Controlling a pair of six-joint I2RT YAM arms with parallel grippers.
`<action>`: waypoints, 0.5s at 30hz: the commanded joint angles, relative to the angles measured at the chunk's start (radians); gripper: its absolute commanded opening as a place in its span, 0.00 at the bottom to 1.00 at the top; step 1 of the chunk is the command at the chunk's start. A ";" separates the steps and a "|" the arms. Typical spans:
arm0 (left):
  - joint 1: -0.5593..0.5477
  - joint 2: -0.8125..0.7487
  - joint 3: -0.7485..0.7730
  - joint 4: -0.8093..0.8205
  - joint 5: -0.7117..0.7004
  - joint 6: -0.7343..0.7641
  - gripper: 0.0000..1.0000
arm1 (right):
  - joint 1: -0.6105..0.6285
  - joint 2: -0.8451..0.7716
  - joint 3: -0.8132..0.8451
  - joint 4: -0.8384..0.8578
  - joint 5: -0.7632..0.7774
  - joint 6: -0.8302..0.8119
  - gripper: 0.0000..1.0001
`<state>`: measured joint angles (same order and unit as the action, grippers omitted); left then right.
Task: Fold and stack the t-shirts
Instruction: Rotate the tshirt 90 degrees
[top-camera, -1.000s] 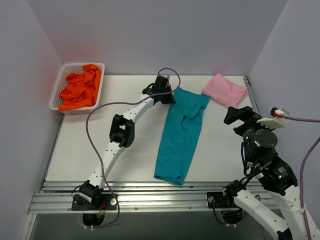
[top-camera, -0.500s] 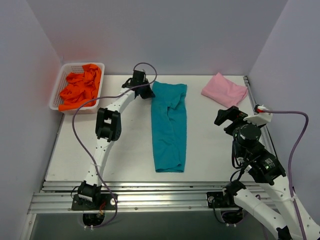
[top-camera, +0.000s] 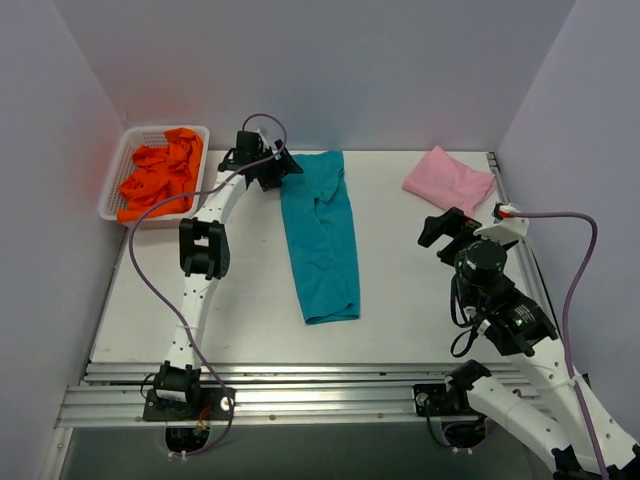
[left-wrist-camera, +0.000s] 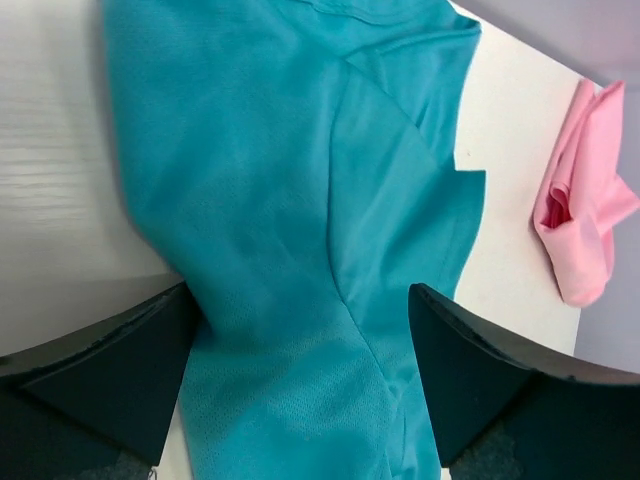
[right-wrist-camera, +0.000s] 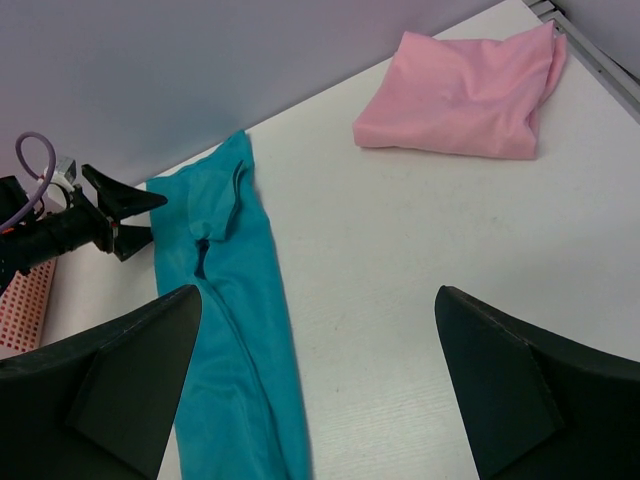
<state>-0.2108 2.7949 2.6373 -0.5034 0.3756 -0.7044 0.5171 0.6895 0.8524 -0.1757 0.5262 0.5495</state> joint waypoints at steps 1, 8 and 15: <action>0.004 -0.035 -0.023 0.135 0.144 0.020 0.94 | 0.008 0.031 -0.022 0.061 -0.006 0.000 0.99; -0.041 -0.688 -0.698 0.408 -0.134 0.138 0.94 | 0.030 0.064 -0.131 0.110 -0.011 0.044 0.99; -0.199 -1.129 -1.152 0.310 -0.579 0.192 0.94 | 0.104 0.096 -0.225 0.147 0.005 0.096 0.99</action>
<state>-0.3428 1.7744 1.5867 -0.2070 0.0048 -0.5426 0.5915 0.7704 0.6373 -0.0864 0.5083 0.6052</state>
